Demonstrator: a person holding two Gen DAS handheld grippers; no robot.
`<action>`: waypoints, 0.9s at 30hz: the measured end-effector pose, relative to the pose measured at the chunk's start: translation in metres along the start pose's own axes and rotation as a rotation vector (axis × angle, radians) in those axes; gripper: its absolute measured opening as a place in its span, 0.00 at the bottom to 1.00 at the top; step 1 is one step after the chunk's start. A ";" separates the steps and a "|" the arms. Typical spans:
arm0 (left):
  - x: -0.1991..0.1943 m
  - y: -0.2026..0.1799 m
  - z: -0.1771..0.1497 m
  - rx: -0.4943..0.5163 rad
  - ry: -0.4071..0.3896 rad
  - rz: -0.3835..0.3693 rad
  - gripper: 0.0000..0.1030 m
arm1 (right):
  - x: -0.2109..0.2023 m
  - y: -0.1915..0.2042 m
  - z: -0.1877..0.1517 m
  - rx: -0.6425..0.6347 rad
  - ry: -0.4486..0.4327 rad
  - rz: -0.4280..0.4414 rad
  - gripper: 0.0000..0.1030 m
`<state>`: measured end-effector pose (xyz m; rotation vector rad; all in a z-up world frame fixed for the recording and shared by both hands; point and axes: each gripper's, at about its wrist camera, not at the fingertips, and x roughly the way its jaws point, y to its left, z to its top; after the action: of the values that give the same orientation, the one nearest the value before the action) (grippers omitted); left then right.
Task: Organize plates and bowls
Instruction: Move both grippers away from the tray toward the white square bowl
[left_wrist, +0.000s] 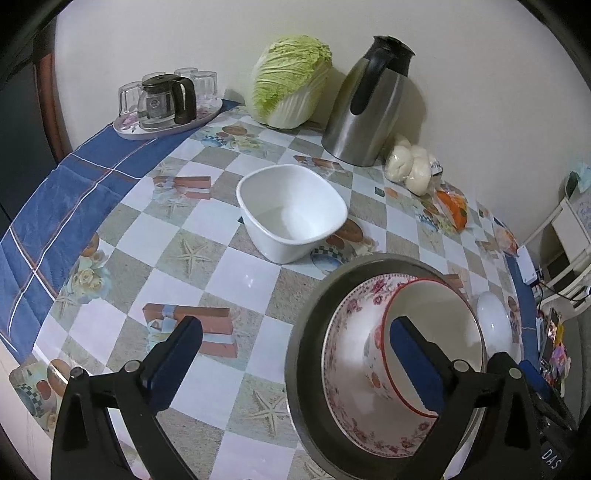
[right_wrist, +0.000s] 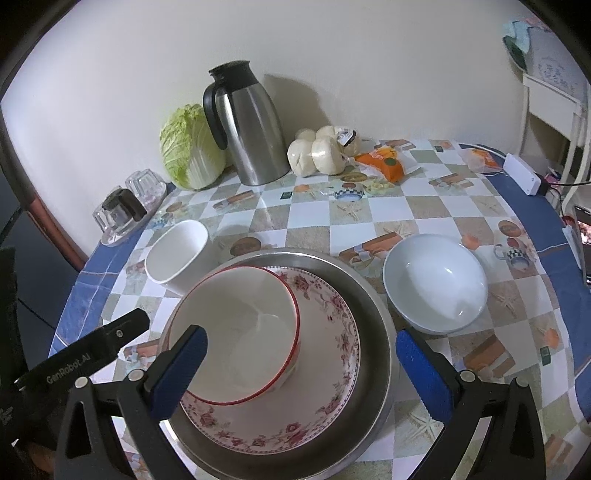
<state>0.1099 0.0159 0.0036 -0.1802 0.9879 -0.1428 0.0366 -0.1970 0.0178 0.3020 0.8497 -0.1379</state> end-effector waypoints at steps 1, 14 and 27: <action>-0.001 0.001 0.000 0.000 -0.006 -0.002 0.98 | -0.002 0.000 0.000 0.006 -0.008 -0.001 1.00; -0.005 0.041 0.018 -0.047 -0.073 0.000 0.99 | -0.007 0.007 0.001 0.071 -0.029 -0.045 1.00; 0.011 0.102 0.035 -0.109 -0.096 0.038 0.98 | -0.012 0.069 0.014 0.021 -0.063 -0.003 1.00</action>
<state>0.1494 0.1162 -0.0085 -0.2659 0.9034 -0.0450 0.0549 -0.1362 0.0501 0.3150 0.7870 -0.1584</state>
